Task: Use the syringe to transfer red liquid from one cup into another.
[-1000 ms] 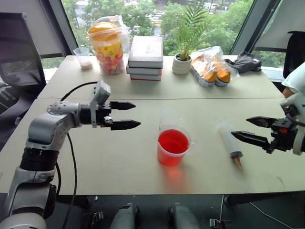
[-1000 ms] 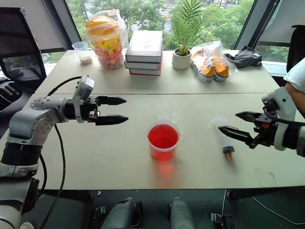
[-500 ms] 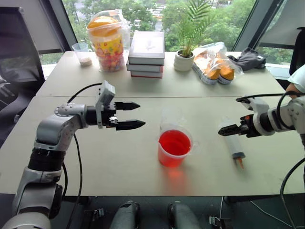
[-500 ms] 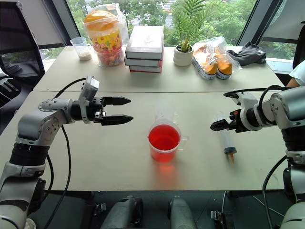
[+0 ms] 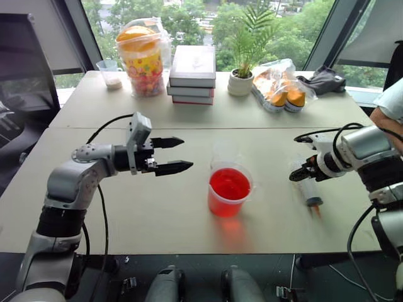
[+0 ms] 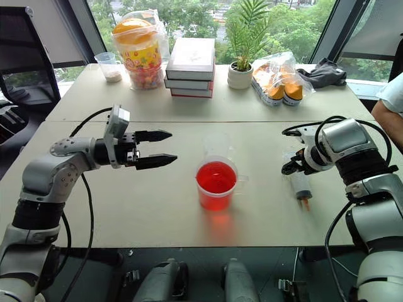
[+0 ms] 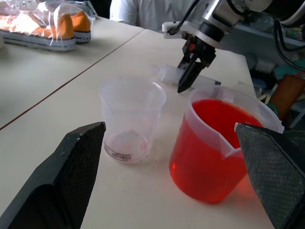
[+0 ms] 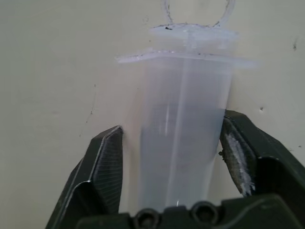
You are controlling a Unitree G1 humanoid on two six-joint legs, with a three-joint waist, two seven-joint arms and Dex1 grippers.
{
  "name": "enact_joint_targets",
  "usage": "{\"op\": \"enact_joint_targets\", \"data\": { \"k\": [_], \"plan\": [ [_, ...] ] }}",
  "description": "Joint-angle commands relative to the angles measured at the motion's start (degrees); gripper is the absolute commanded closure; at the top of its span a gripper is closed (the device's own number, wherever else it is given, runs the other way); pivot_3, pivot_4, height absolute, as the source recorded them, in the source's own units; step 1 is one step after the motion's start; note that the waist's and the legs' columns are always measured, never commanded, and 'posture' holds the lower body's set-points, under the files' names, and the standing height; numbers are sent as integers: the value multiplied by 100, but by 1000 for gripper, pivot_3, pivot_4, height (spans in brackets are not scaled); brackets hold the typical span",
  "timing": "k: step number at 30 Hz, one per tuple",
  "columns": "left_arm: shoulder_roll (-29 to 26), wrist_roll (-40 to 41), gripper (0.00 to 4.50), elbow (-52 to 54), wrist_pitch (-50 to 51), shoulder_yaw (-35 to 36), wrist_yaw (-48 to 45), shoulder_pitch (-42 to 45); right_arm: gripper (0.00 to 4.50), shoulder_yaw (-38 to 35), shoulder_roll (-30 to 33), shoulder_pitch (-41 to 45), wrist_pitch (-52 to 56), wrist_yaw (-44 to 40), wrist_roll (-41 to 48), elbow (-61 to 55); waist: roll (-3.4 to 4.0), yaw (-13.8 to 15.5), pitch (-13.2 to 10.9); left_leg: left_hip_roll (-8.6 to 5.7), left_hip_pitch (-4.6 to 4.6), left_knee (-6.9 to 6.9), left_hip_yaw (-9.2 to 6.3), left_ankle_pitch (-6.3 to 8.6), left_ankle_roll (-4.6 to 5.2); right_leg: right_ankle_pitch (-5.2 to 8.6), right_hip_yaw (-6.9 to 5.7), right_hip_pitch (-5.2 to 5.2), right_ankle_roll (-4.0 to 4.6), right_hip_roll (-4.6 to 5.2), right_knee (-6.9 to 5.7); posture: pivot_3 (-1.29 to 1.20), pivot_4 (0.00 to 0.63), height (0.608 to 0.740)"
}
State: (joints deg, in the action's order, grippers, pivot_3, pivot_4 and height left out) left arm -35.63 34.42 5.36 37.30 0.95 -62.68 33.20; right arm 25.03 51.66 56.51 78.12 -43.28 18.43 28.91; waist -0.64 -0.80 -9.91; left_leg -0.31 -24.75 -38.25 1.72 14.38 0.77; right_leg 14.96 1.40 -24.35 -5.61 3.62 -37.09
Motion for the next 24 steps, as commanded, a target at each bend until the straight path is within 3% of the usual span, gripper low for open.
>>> {"op": "enact_joint_targets", "data": {
  "k": [1,7,10,12,16,18,21,24],
  "plan": [
    [-3,97,0,187,-39,110,44,31,3038,135,-95,19,-67,-271,-157,1,0,-8,0,2,6,2,0,0,0,0,0,3,0,-3,-2,0,150,740],
    [-33,98,0,131,-35,109,18,102,3046,-309,81,52,-22,-248,-293,-425,1,-3,-1,4,9,7,0,0,0,0,1,3,0,-5,-4,0,150,740],
    [-93,103,0,58,-25,138,-36,174,3046,-1106,223,14,-411,-61,-219,-1074,7,6,-4,2,8,7,2,0,0,0,3,0,0,-4,-5,0,150,740],
    [-129,109,0,-10,-9,147,-72,254,3046,-2149,51,-80,-730,84,108,-1644,7,12,-5,2,6,9,2,0,0,0,3,-4,0,-4,-6,0,150,740],
    [-136,113,0,-184,17,105,-174,527,3046,-4218,-662,-534,-1911,150,1070,-3211,4,17,-4,4,3,15,-1,0,0,0,-1,-4,-1,-9,-4,0,150,740],
    [-121,121,0,-292,40,64,-248,710,3046,-5047,-1179,-628,-1908,241,1832,-3884,3,17,-4,4,3,16,-2,0,0,0,-1,-3,-2,-11,-3,0,150,740],
    [-106,101,0,-452,57,5,-381,948,3046,-5586,-1690,-841,-1592,403,2897,-4643,2,31,-3,2,3,11,-3,0,0,0,-2,1,-3,-10,-7,0,150,740],
    [-67,124,0,-669,132,-43,-569,1316,3046,-5606,-2074,-1464,-1630,321,3907,-5586,-2,31,-1,2,4,7,-5,0,1,0,-4,8,-3,-4,-5,0,150,740]
  ]
}}
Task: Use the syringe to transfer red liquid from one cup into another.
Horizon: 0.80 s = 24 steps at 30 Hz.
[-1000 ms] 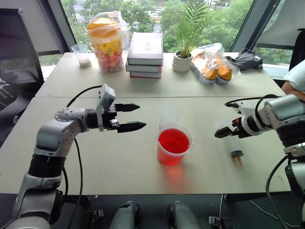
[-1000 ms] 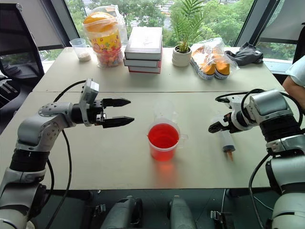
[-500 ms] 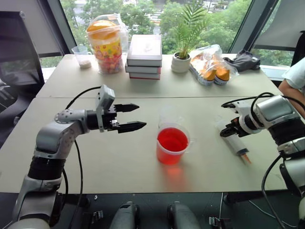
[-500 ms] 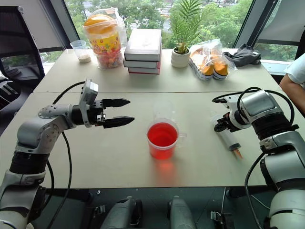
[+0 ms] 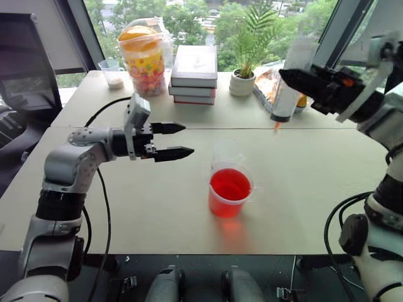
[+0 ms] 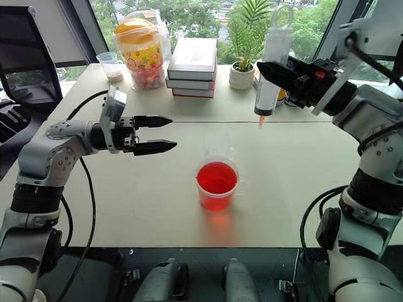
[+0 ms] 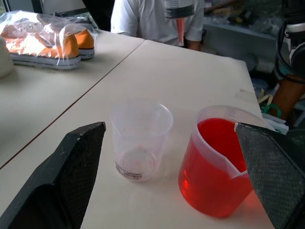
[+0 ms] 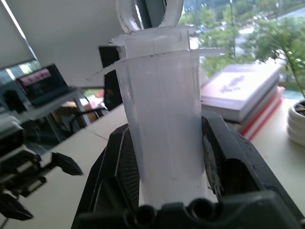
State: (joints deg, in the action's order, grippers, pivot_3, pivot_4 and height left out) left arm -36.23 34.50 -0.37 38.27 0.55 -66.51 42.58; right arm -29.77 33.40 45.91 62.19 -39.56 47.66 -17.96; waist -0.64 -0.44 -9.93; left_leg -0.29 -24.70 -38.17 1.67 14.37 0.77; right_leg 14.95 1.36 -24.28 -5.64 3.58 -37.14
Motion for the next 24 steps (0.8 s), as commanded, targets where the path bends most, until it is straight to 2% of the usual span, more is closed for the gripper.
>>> {"op": "enact_joint_targets", "data": {
  "k": [1,5,15,24],
  "plan": [
    [2,128,0,-157,64,-3,-239,469,3046,-48,-311,-579,-120,-7,1073,-1050,-2,-14,0,1,0,0,-2,0,0,0,-2,1,0,-1,0,0,150,740],
    [12,163,0,-359,154,-73,-539,849,3046,487,-614,-1399,-673,58,1043,-1609,-2,-32,1,0,2,-4,2,0,1,0,1,0,0,-3,-5,0,150,740],
    [262,476,0,-427,638,-207,-936,1547,3046,2012,-880,-2502,-2707,-229,-570,-1433,-2,-17,0,1,8,-6,3,-1,0,1,4,2,-1,-27,-9,0,150,740],
    [651,520,0,-443,977,-418,-895,1971,3046,2388,-851,-2934,-3382,-245,-990,-1244,-2,-27,0,2,12,-7,2,-2,0,2,5,4,-1,-31,-11,0,150,740]
  ]
}}
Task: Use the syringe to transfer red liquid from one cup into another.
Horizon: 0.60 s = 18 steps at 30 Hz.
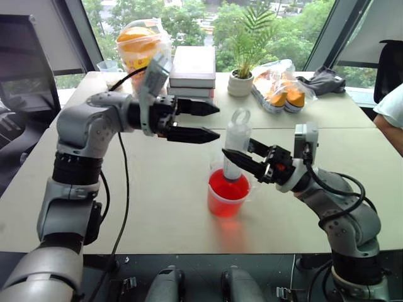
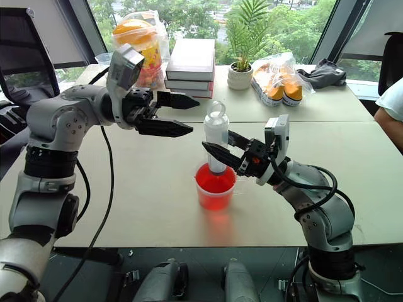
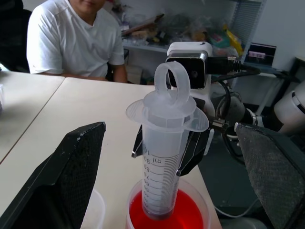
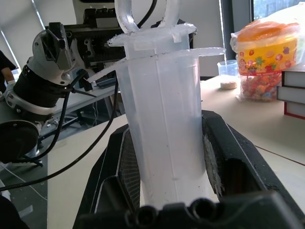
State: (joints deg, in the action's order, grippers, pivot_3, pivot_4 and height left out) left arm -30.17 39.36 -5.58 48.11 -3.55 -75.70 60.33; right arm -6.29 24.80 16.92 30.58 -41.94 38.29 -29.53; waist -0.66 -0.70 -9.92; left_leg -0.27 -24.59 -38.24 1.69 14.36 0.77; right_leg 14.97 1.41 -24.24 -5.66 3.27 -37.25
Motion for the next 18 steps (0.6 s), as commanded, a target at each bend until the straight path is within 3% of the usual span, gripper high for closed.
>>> {"op": "enact_joint_targets", "data": {
  "k": [1,10,18],
  "plan": [
    [96,41,0,59,13,-13,54,231,3046,62,14,-65,-246,3,-66,-83,0,0,0,0,0,0,0,0,0,0,0,0,0,0,0,0,150,740],
    [449,96,0,73,234,-45,259,415,3046,157,43,-213,-341,95,-148,-110,0,1,0,0,1,0,0,0,0,0,1,0,0,0,0,0,150,740],
    [392,195,3892,216,567,-149,85,400,3046,210,81,-195,-348,127,-192,-101,0,0,0,0,2,0,0,0,-1,0,1,0,0,-1,-1,0,150,740]
  ]
}}
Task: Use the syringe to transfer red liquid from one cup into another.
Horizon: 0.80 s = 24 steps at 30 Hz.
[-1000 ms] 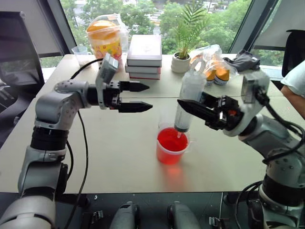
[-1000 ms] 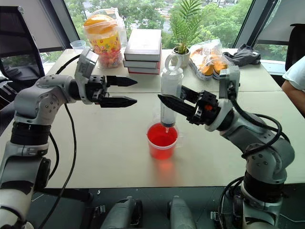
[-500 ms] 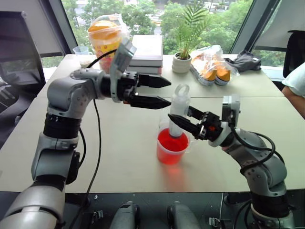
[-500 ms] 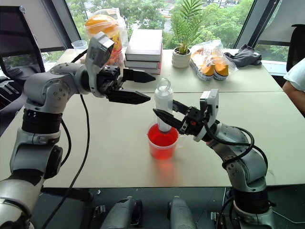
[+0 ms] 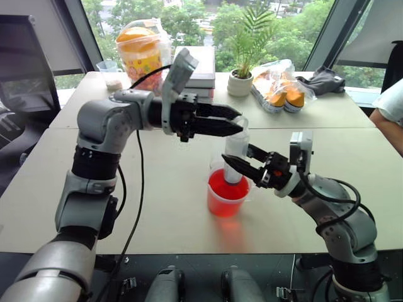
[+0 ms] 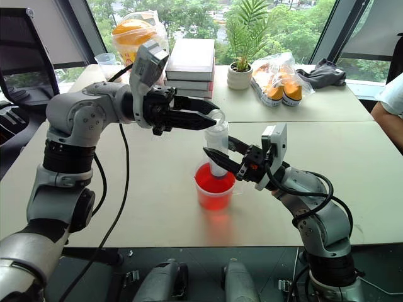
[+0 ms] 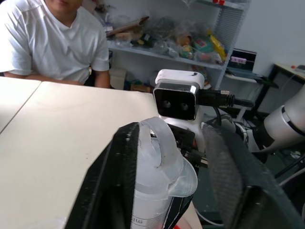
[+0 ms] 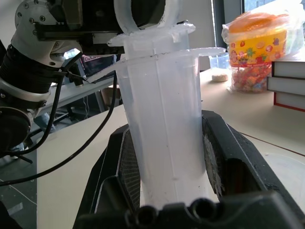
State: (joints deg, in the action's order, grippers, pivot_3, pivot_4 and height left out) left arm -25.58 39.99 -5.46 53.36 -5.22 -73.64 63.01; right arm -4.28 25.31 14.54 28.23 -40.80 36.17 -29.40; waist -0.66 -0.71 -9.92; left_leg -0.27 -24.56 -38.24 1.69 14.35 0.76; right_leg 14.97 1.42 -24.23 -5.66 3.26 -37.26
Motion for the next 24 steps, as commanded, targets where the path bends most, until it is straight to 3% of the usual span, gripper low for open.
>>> {"op": "enact_joint_targets", "data": {
  "k": [1,24],
  "plan": [
    [-83,129,4474,214,46,-6,-134,125,3046,11,36,48,-115,15,25,-114,0,1,0,0,0,0,0,0,0,0,0,0,0,0,0,0,150,740],
    [43,182,4474,-542,-278,486,26,910,3046,308,180,-367,-94,-247,130,120,0,2,0,0,2,-1,0,-1,-1,0,1,2,0,-1,-1,0,150,740]
  ]
}}
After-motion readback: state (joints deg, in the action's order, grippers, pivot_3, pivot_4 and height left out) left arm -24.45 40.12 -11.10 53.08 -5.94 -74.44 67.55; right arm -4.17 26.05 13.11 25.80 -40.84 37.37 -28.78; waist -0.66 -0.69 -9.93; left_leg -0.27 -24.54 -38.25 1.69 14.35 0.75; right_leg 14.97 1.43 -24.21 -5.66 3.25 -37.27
